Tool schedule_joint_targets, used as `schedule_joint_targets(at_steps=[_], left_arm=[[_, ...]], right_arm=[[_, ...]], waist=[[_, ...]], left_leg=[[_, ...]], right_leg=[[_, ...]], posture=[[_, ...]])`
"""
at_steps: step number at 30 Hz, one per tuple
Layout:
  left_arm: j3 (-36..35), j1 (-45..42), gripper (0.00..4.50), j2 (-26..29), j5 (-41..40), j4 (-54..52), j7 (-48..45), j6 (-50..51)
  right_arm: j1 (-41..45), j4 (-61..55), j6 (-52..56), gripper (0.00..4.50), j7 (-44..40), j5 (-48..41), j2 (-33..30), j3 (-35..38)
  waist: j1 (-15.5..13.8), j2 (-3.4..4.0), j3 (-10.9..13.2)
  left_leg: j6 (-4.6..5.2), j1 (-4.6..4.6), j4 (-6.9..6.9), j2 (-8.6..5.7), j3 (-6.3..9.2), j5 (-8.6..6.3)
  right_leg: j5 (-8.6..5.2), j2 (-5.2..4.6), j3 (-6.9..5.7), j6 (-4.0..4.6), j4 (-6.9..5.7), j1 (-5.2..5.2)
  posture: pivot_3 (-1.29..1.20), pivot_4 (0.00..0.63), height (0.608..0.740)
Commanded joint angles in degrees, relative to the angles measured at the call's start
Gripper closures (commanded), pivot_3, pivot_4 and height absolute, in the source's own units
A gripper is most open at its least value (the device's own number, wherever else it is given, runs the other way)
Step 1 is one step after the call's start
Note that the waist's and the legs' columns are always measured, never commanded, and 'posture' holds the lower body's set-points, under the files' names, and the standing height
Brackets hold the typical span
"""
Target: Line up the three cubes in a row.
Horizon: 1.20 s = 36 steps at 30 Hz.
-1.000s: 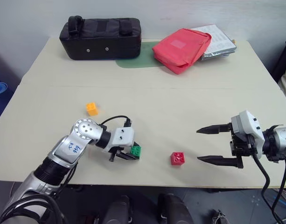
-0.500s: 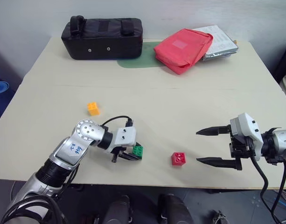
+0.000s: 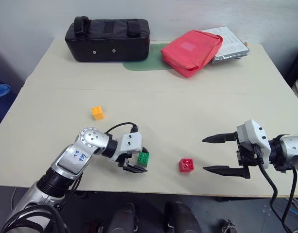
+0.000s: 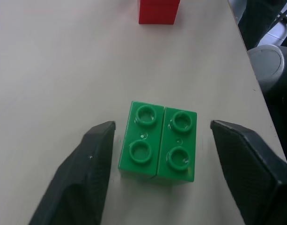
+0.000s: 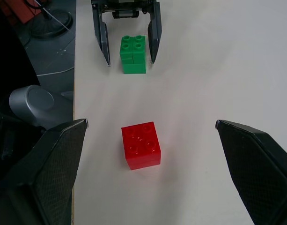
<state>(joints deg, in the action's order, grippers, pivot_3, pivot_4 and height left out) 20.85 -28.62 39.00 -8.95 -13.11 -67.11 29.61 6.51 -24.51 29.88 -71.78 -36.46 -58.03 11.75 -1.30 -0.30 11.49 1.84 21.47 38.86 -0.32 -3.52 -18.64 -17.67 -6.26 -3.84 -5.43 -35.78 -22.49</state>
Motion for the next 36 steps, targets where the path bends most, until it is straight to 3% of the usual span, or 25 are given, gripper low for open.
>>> schedule_joint_targets(at_steps=[1,7,14,19,22,29,36], left_arm=[[-3.5,0.8,0.02,1.4,-2.4,-2.7,0.1,1.0],[-12.8,4.2,0.02,6.3,-9.1,-6.8,-0.6,5.9],[-35.3,20.1,0.02,15.5,-15.0,-8.0,-0.7,6.1],[-55.7,35.7,0.02,12.2,-12.0,0.0,6.5,3.1],[-61.4,42.3,0.02,9.4,-12.3,0.1,8.1,1.1],[-60.6,42.2,0.02,10.1,-12.1,1.7,10.2,-3.2],[-42.8,17.9,0.02,17.2,-6.4,21.1,6.1,-12.9]], right_arm=[[1.0,-0.3,-1.0,0.0,-0.3,-0.3,-0.4,0.8],[3.3,1.5,-1.9,0.0,-1.4,0.3,-0.4,-0.5],[10.6,4.9,-1.9,0.0,-3.7,-0.5,0.7,-3.4],[15.9,6.3,-1.4,0.0,-3.8,-0.6,3.0,-5.9],[17.5,7.7,-2.0,0.0,-4.3,0.5,4.0,-7.6],[20.5,10.4,-2.7,0.0,-5.9,1.7,4.7,-9.3],[21.9,10.2,-2.9,0.0,-5.4,2.3,5.3,-10.0]], waist=[[0.0,0.0,0.0],[0.3,0.0,0.0],[1.5,0.02,0.0],[1.9,0.02,0.0],[1.7,0.01,0.0],[0.6,-0.01,0.0],[1.1,0.0,0.0]], left_leg=[[0.0,0.0,0.0,0.0,0.0,0.0],[-0.03,0.0,-0.01,0.02,0.04,-0.02],[-0.08,0.0,-0.12,0.04,0.12,-0.04],[-0.1,-0.05,-0.38,0.04,0.12,-0.06],[-0.12,-0.07,-0.6,0.02,0.08,-0.07],[-0.34,-0.05,-0.6,-0.03,0.12,-0.27],[-0.34,-0.07,-0.7,-0.03,0.11,-0.13]], right_leg=[[0.0,0.0,0.0,0.0,0.0,0.0],[0.0,-0.01,0.0,0.0,0.01,-0.02],[-0.02,-0.05,-0.04,0.03,0.14,-0.02],[-0.03,-0.07,-0.06,0.06,0.21,-0.05],[-0.03,-0.1,-0.05,0.06,0.33,-0.09],[0.0,-0.23,-0.13,0.11,0.37,-0.07],[-0.01,-0.22,-0.21,0.16,0.27,-0.13]], posture=[[0.0,0.15,0.74],[0.0,0.15,0.74],[0.0,0.15,0.74],[0.0,0.15,0.74],[0.0,0.15,0.74],[0.0,0.15,0.74],[0.0,0.15,0.74]])
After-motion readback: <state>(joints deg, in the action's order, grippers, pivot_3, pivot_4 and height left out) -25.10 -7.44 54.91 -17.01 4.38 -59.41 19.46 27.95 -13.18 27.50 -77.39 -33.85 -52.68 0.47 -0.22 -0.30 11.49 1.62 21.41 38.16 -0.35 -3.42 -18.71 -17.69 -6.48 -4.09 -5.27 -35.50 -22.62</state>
